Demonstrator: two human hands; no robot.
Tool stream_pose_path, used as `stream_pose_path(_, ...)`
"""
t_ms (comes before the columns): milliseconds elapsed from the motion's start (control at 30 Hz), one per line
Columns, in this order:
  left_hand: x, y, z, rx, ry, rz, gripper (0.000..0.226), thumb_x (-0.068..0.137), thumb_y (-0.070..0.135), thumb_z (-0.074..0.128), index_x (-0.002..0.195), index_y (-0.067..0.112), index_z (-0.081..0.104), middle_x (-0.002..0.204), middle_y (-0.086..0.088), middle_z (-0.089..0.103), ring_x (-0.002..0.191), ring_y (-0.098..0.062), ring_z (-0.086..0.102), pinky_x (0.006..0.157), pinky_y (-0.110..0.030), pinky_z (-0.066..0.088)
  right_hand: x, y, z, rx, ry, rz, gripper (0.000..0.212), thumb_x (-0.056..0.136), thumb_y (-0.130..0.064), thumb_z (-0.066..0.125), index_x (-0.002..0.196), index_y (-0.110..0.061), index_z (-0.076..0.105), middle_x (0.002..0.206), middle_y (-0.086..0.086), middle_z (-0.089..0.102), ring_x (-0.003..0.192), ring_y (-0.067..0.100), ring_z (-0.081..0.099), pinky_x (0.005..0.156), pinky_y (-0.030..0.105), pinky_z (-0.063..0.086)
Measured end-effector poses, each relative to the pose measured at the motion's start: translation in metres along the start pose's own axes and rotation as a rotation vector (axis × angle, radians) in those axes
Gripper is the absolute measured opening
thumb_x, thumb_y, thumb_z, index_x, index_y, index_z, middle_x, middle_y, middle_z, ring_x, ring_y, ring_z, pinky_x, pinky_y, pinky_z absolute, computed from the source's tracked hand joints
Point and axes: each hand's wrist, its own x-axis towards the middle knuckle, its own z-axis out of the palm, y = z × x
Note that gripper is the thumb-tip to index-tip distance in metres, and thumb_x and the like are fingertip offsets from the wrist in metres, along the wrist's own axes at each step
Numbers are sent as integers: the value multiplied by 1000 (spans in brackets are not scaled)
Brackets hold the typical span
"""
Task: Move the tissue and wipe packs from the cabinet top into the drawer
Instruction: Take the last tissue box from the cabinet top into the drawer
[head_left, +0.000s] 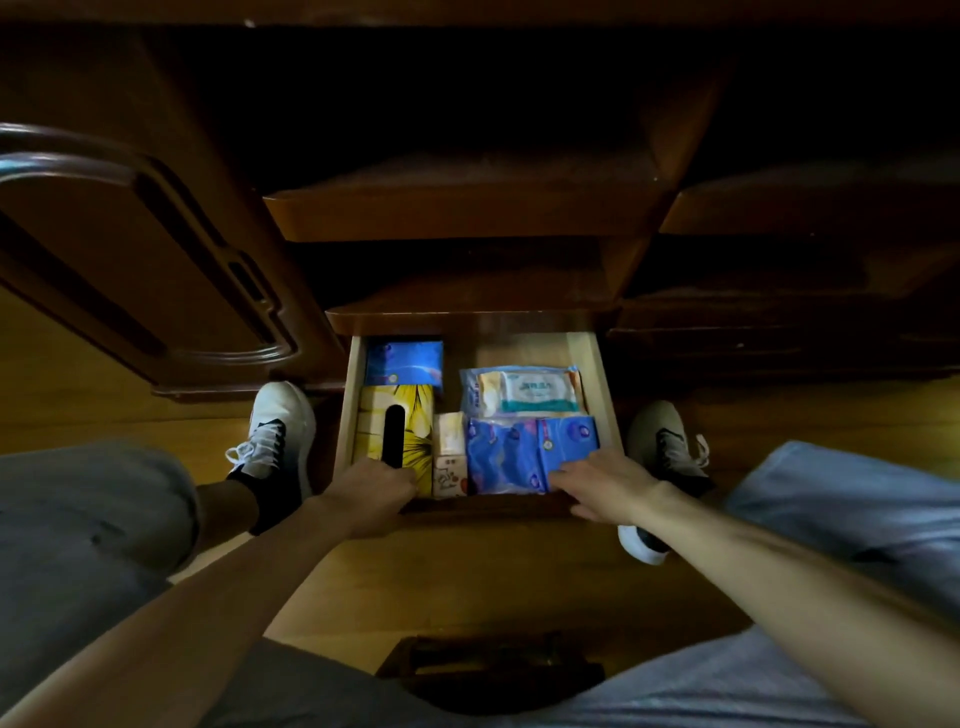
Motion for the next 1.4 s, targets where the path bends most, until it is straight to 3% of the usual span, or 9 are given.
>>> stream_pose_path(400,29,-25,-1,-236,163,-411,39,98,35,59,134,22,57,132,1,58,118,-19,59,85,-34,54,38,16,3,244,327,442,27,93,-42,65,118,-32,60,116,-9,65,114,16,59,81,35,51)
stream_pose_path(533,22,-14,6,-388,437,-717,76,83,46,74,148,21,45,156,-12,37,147,-31,26,123,-44,10,42,-9,17,475,572,773,74,79,-41,78,143,-30,42,149,3,44,138,26,39,101,42,46)
stream_pose_path(633,22,8,-3,-1024,635,-1155,124,71,33,89,160,10,6,166,-20,2,152,-36,7,123,-44,6,50,-27,23,1110,861,1214,120,65,-19,90,156,-33,14,166,6,11,148,36,28,102,51,46)
stream_pose_path(733,35,16,-7,-1815,580,-1343,111,84,17,80,157,1,-2,166,-20,9,150,-38,19,122,-44,22,58,-38,24,1843,885,1426,110,77,-14,85,158,-33,13,163,6,26,138,31,45,107,49,47)
stream_pose_path(833,45,13,-1,-2227,567,-1327,101,91,8,69,160,14,-5,150,-11,45,130,-32,49,114,-45,37,66,-42,13,2353,889,1274,95,88,0,68,159,-40,18,129,-5,52,100,21,65,84,33,58)
stream_pose_path(933,50,9,8,-2397,680,-1233,102,90,1,65,161,31,-2,139,-8,55,111,-21,60,106,-40,48,70,-32,0,2608,929,1122,97,87,10,61,159,-39,18,128,5,54,104,23,61,91,38,58)
stream_pose_path(1133,65,-32,13,-2637,796,-1068,68,88,16,69,148,30,43,106,-10,73,96,-20,71,83,-37,61,87,10,-17,2860,978,884,45,87,-17,64,131,-14,61,104,5,57,94,21,55,101,52,51)
stream_pose_path(1267,88,-69,3,-2742,786,-943,39,89,36,71,120,14,66,104,-11,76,97,-25,75,83,-35,59,111,41,-38,2949,1031,738,45,92,-43,63,131,-19,61,126,11,62,118,28,60,104,54,50)
stream_pose_path(1400,116,-103,-9,-2723,805,-745,58,92,56,60,138,22,58,130,-7,65,118,-30,65,104,-42,51,138,75,-54,2997,1045,668,66,95,-60,54,151,-28,41,150,14,44,140,33,40,113,56,39)
